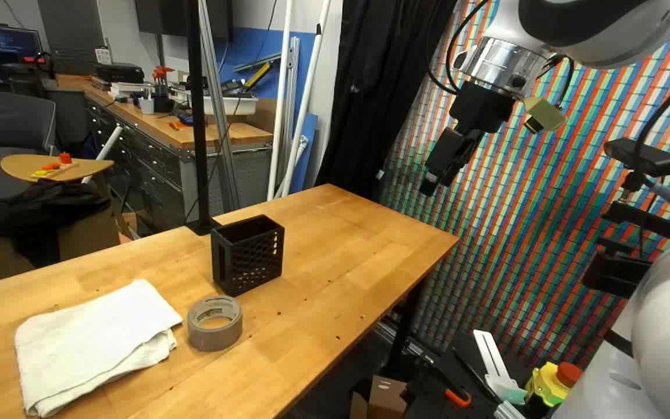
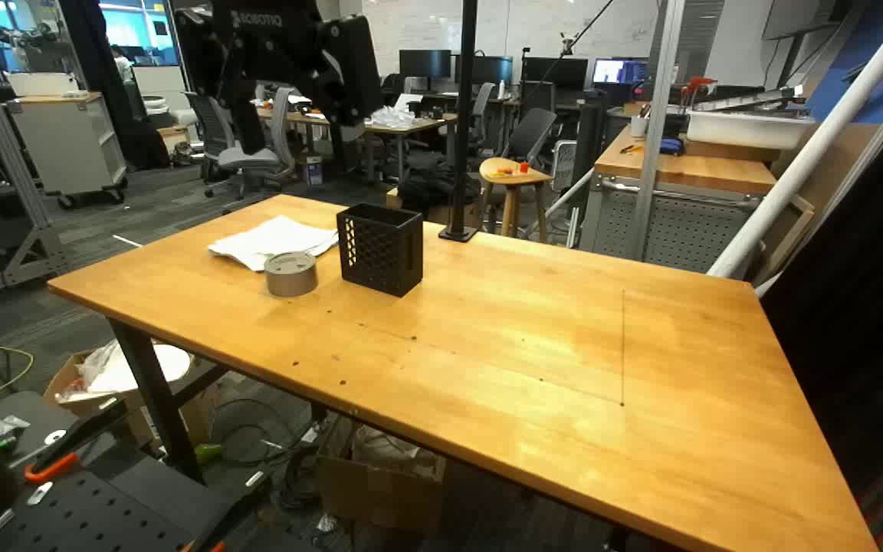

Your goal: Put the towel into the basket

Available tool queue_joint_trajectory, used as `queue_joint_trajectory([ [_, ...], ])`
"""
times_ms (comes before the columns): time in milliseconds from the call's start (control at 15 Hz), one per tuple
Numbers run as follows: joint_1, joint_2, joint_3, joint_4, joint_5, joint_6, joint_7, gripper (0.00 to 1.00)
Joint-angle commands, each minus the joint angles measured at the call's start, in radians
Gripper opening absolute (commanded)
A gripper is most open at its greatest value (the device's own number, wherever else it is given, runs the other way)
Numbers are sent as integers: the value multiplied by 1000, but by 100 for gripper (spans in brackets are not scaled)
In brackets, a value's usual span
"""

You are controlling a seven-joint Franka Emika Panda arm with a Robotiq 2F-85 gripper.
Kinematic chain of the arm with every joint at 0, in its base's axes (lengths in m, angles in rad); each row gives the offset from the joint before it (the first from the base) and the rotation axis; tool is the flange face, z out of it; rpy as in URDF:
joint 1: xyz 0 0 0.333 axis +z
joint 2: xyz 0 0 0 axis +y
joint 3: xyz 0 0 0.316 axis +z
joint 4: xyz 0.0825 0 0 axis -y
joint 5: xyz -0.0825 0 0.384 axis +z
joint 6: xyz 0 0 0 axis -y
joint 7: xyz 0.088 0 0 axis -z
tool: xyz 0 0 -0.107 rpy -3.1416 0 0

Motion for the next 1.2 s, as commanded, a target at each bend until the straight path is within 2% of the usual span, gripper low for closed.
queue_joint_trajectory([
  [0,-3,1,4,3,4,-2,-2,100],
  [867,-3,-1,3,5,4,-2,-2,100],
  [1133,74,68,106,32,25,22,53,100],
])
